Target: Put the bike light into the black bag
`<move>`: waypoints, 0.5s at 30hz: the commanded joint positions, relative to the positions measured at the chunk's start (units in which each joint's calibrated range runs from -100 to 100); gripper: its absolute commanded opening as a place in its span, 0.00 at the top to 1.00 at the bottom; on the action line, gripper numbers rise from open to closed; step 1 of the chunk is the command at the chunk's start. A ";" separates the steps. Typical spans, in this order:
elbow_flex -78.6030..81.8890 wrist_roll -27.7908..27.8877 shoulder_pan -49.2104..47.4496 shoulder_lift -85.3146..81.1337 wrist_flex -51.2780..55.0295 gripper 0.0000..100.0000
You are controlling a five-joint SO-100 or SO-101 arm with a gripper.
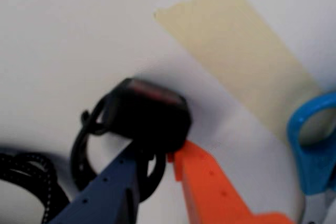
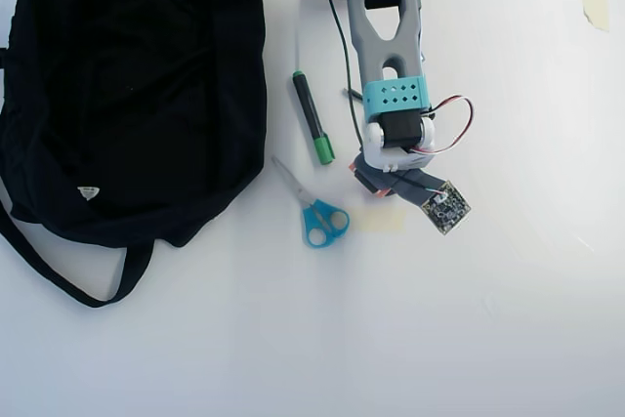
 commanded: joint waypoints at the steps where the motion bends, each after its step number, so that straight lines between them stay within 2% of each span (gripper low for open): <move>1: -0.72 -0.10 -0.50 -1.89 -0.15 0.98; 15: -10.87 0.01 -0.43 -2.05 12.95 0.98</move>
